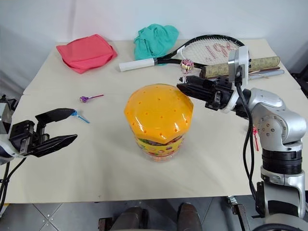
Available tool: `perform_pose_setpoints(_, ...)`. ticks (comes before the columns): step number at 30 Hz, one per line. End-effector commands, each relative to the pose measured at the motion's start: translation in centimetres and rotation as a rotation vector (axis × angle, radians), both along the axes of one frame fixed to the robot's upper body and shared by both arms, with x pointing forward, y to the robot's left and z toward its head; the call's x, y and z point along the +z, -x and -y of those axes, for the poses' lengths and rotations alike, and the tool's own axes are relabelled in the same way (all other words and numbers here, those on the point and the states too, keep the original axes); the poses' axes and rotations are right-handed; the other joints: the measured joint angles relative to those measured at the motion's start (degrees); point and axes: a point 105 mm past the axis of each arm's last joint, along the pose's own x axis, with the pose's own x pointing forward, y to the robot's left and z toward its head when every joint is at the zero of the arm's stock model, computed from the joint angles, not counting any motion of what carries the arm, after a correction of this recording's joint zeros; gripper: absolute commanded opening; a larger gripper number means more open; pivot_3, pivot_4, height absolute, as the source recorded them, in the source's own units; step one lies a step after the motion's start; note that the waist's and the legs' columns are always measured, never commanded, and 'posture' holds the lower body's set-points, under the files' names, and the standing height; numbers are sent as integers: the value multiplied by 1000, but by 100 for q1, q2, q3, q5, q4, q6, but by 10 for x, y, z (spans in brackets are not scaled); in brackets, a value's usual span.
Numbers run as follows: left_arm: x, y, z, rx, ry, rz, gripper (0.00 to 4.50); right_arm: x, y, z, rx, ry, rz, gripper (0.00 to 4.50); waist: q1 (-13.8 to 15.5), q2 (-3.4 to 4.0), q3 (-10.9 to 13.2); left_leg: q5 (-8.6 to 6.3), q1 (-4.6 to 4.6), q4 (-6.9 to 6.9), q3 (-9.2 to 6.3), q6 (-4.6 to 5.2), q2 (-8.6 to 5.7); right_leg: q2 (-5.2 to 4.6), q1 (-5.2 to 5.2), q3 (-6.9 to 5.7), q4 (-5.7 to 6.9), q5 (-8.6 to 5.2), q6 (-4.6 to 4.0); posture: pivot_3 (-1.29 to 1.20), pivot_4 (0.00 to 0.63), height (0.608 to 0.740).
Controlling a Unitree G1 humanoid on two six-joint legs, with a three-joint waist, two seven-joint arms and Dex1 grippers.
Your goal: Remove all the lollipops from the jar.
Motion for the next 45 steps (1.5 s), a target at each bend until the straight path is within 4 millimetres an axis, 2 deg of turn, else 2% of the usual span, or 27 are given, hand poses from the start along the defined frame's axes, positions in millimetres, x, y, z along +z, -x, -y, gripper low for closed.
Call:
perform_pose_setpoints(1, 10, 4, 6, -33, 5, 51, 4500, 27, 12, 5, 54, -98, 103, 15, 1, 0, 0, 0, 0, 0, 0, 0, 0, 0, 0, 0, 1, 0, 0, 0, 150, 740)
perform_pose_setpoints(4, 13, 4, 13, -64, 13, 63, 4500, 48, 12, 22, 30, -203, 133, 15, 8, 0, 0, 0, -1, 2, -3, 0, 1, -1, 0, -1, 3, 0, 0, 0, 150, 740)
perform_pose_setpoints(6, 16, 4, 20, -101, 11, 81, 4500, 62, 8, 46, -42, -243, 139, 15, 16, 0, 0, 0, -1, 2, -4, 0, 1, -2, 0, -1, 4, 0, 0, 0, 150, 740)
perform_pose_setpoints(8, 21, 4, 30, -144, 14, 102, 4500, 61, 2, 77, -166, -194, 113, 15, 43, 0, 0, 0, -3, 4, -6, 0, -3, -6, 1, -1, 6, 0, 0, 0, 150, 740)
perform_pose_setpoints(12, 25, 6, 44, -200, 3, 133, 4500, 29, -13, 140, -454, 63, 37, 15, 64, -3, -1, -1, -5, 1, 14, 3, -14, -5, 6, -8, 10, 7, -11, 0, 150, 740)
perform_pose_setpoints(14, 23, 9, 53, -242, -50, 145, 4500, 3, -17, 186, -646, 193, -71, 15, 28, -3, -1, -1, -5, -3, 28, 3, -13, -4, 6, -9, 6, 7, -11, 0, 150, 740)
perform_pose_setpoints(16, 20, 11, 60, -278, -98, 147, 4500, -16, -14, 222, -788, 273, -146, 15, 8, -2, -1, -1, -5, -2, 38, 3, -11, -4, 6, -10, 4, 7, -11, 0, 150, 740)
perform_pose_setpoints(18, 13, 15, 65, -319, -163, 135, 4500, -45, -7, 251, -893, 430, -228, 15, 0, 1, -1, -1, -3, -2, 52, 4, -8, -4, 6, -9, 2, 7, -11, 0, 150, 740)
perform_pose_setpoints(20, 7, 17, 68, -344, -196, 115, 4500, -67, -1, 267, -948, 554, -291, 15, -16, 4, -1, -1, -1, -2, 56, 3, -3, -1, 6, -9, 0, 6, -11, 0, 150, 740)
perform_pose_setpoints(22, 0, 17, 69, -357, -222, 95, 4500, -87, 3, 275, -985, 647, -349, 15, -38, 6, -2, -1, 4, -2, 72, 3, 3, 0, 5, -7, -3, 6, -11, 0, 150, 740)
perform_pose_setpoints(24, -4, 15, 67, -352, -221, 71, 4500, -116, 7, 287, -1057, 735, -468, 15, -46, 10, 0, -1, 7, -2, 79, 3, 6, 0, 5, -6, -4, 6, -11, 0, 150, 740)
perform_pose_setpoints(29, 0, 15, 65, -334, -202, 53, 4500, -139, 9, 287, -1071, 734, -575, 15, -2, 13, 1, 0, 4, 4, 77, 3, 6, -1, 5, -4, -8, 6, -10, 0, 150, 740)
perform_pose_setpoints(32, 4, 13, 61, -296, -200, 67, 4500, -148, 15, 288, -1063, 744, -631, 747, 29, 13, 1, 0, 0, 6, 68, 3, 5, -1, 5, -5, -10, 6, -10, 0, 150, 740)
perform_pose_setpoints(34, 5, 9, 57, -251, -204, 81, 4500, -149, 19, 290, -1058, 741, -652, 1409, 37, 14, 1, 0, -3, 7, 58, 3, 5, -2, 5, -7, -9, 6, -10, 0, 150, 740)
perform_pose_setpoints(38, 2, -2, 47, -144, -204, 78, 4500, -140, 23, 292, -1039, 713, -624, 2736, 28, 14, 1, 0, -3, 6, 51, 3, 2, -1, 7, -9, -10, 6, -10, 0, 150, 740)
perform_pose_setpoints(41, -10, -11, 34, -47, -236, 72, 4500, -116, 23, 280, -950, 655, -472, 3784, 23, 14, 1, 0, -4, 5, 53, 2, 2, 0, 7, -12, -12, 6, -10, 0, 150, 740)
perform_pose_setpoints(43, -20, -18, 22, 34, -279, 61, 4500, -93, 24, 265, -853, 552, -326, 4476, 13, 16, 2, 0, -2, 3, 56, 2, 1, 0, 7, -10, -13, 7, -10, 0, 150, 740)
perform_pose_setpoints(45, -29, -24, 8, 116, -294, 49, 4500, -60, 26, 249, -773, 376, -152, 4476, 7, 19, 4, 0, -2, 2, 62, 2, 3, 0, 7, -11, -17, 7, -9, 0, 150, 740)
